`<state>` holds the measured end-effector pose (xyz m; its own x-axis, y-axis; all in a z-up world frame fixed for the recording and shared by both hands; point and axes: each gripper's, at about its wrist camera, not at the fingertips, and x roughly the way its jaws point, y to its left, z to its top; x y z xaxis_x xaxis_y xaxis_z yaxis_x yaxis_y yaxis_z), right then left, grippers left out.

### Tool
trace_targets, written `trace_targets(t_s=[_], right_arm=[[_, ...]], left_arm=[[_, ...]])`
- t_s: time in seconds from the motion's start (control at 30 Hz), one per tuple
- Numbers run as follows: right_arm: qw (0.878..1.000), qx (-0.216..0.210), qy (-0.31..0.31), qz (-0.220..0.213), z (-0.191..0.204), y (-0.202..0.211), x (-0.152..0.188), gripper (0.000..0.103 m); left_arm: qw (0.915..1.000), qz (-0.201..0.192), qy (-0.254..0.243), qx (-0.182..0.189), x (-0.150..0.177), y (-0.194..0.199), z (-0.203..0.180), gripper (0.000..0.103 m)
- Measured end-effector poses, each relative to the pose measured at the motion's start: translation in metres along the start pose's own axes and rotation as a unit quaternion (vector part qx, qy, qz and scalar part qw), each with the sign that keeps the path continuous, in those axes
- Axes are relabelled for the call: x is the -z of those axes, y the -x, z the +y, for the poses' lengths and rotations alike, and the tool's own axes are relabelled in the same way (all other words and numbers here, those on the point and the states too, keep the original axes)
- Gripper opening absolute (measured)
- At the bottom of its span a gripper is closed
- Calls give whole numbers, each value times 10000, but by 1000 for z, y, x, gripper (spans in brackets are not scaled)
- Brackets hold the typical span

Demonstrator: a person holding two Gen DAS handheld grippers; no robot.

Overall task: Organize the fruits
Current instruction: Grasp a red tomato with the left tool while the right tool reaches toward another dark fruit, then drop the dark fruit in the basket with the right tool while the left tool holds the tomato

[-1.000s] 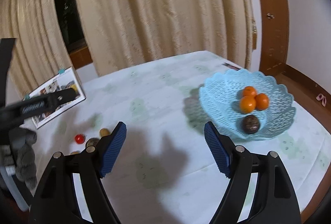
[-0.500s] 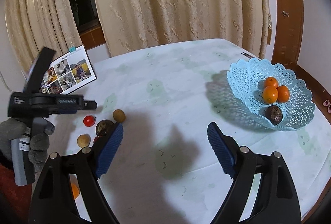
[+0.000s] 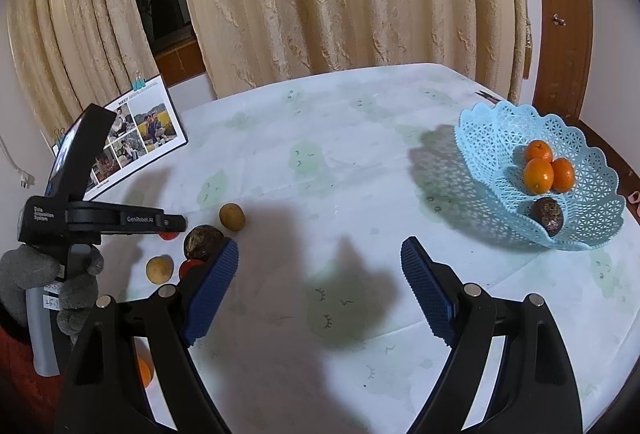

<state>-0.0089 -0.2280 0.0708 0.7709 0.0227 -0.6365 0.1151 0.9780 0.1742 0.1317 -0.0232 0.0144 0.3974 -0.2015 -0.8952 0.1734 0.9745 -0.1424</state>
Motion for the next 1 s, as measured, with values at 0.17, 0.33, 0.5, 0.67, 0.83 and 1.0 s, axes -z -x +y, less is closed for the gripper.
trace_targets(t_s=[0.17,0.33,0.5,0.67,0.83,1.0], right_arm=[[9999,-94,82,92,9,-8,1,85],[9988,-371,112,290,24,-23,-5,85],[9959,-660,189,590,48,-47,-12,85],[9909,-845,196,1027,72,-82,-16,85],[9881,-723,442,1280,90,-107,-13,69],[9855,-795,595,1373,100,-111,-9,43]], left_arm=[[9997,-237,71,60,-4,13,2,27],[9970,-742,156,166,-7,52,8,27],[9919,-1244,166,175,-9,87,6,27],[9870,-1587,118,222,-7,113,3,27],[9836,-1775,58,302,-4,127,-1,27],[9834,-1788,66,306,-5,127,-2,27]])
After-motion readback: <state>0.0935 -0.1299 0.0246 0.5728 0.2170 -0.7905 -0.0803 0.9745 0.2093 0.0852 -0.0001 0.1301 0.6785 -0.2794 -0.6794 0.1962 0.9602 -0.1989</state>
